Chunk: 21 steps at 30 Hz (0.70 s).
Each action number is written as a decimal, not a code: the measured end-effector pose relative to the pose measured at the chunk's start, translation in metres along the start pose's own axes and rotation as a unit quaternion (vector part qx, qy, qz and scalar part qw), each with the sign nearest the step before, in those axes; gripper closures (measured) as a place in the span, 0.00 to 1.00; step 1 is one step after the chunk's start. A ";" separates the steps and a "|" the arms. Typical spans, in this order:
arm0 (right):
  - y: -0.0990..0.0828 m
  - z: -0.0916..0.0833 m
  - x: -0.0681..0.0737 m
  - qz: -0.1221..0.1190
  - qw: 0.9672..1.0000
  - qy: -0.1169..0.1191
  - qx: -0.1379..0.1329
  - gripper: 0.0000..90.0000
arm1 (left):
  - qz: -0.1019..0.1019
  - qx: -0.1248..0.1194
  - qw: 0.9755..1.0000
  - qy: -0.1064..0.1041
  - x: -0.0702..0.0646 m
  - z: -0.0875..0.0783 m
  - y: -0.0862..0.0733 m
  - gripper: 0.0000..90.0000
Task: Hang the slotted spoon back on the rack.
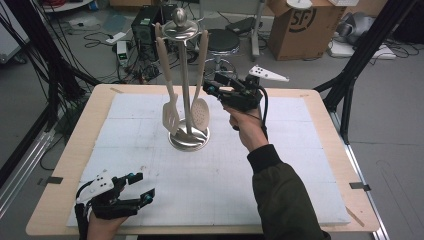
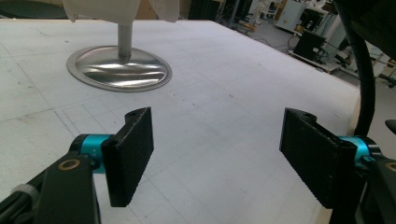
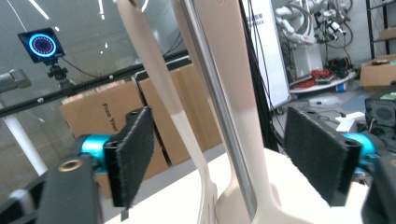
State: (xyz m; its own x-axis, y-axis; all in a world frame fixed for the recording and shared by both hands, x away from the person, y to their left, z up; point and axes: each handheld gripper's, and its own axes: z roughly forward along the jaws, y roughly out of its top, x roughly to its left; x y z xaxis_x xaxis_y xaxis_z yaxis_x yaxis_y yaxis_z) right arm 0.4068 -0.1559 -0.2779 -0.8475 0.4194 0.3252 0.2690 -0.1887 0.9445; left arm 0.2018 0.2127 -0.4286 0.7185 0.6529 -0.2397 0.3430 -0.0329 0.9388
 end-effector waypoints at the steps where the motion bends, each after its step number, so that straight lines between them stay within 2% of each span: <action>1: -0.001 -0.002 0.001 -0.001 1.000 0.000 0.001 0.27 | 0.001 0.000 1.000 0.001 0.000 0.000 0.000 0.29; 6: -0.005 -0.016 0.008 -0.015 1.000 0.001 0.001 0.27 | -0.002 0.001 1.000 0.002 0.000 0.000 -0.001 0.29; 16: -0.016 -0.037 0.012 -0.020 1.000 0.003 -0.003 0.26 | -0.001 0.003 1.000 0.006 0.000 -0.001 -0.001 0.29; 21: -0.023 -0.047 0.012 -0.024 1.000 0.006 0.007 0.24 | -0.001 0.006 1.000 0.004 0.000 0.003 -0.001 0.29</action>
State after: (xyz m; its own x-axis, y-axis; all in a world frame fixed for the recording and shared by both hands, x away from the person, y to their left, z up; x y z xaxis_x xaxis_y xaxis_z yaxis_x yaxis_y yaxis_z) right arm 0.3686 -0.1885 -0.2984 -0.8649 0.4175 0.2786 0.2341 -0.1554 0.9597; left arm 0.2031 0.2099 -0.4305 0.7136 0.6587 -0.2387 0.3514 -0.0418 0.9353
